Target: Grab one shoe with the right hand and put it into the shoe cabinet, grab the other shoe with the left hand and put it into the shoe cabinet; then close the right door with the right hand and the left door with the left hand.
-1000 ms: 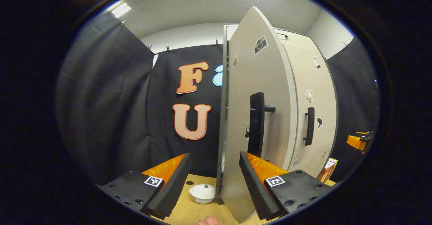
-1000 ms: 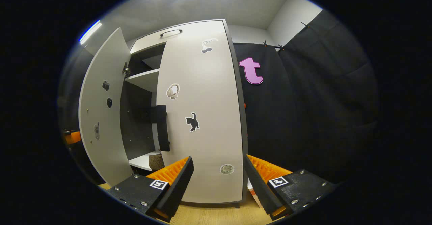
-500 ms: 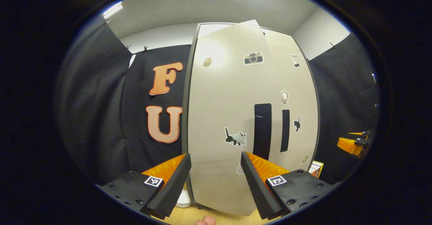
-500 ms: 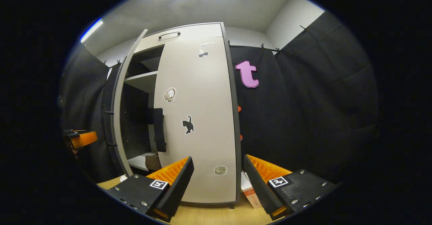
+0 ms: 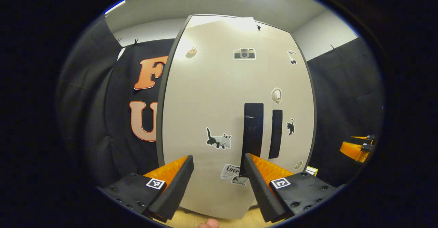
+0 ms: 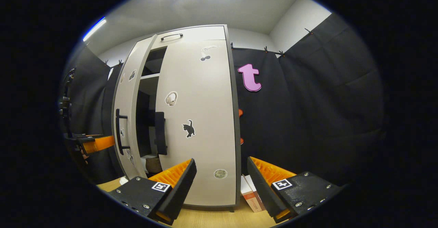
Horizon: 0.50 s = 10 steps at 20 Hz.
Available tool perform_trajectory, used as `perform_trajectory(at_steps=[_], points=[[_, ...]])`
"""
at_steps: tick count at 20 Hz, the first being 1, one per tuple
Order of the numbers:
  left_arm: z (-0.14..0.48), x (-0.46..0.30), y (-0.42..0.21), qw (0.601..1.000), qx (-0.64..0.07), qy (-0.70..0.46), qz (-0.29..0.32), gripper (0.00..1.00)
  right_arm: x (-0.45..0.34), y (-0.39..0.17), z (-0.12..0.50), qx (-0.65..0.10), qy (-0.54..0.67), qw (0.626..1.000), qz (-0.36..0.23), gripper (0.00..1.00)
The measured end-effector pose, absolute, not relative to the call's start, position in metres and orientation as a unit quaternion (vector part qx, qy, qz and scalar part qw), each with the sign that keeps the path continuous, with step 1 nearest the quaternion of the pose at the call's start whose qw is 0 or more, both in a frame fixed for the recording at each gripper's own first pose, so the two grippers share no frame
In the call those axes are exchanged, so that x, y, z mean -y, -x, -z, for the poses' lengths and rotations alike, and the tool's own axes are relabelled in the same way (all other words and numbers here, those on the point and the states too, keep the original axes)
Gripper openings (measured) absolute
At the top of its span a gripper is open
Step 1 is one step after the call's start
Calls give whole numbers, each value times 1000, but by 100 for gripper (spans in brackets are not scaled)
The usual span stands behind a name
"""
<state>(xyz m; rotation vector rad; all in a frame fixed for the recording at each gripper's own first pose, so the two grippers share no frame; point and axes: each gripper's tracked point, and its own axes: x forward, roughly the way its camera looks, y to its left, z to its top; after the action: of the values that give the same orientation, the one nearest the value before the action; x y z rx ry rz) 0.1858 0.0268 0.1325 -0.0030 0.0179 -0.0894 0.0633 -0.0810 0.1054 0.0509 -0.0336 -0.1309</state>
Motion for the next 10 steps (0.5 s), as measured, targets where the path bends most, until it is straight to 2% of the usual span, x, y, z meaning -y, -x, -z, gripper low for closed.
perform_trajectory(at_steps=[1,2,3,4,5,10], points=[[-132,-24,-190,999,-9,-3,46,94,81,-64,-106,17,-25,997,66,92],[-131,-22,-193,999,-8,-7,47,99,82,-63,-106,18,-24,997,67,92],[-132,-20,-196,999,-8,-10,47,94,83,-63,-105,17,-24,997,67,92],[-131,-20,-200,999,-8,-12,47,96,84,-64,-105,17,-25,997,68,92],[-131,-18,-203,999,-8,-10,46,94,85,-63,-105,16,-26,997,69,92],[-126,-12,-219,999,-15,9,47,96,93,-65,-103,16,-24,997,75,92]])
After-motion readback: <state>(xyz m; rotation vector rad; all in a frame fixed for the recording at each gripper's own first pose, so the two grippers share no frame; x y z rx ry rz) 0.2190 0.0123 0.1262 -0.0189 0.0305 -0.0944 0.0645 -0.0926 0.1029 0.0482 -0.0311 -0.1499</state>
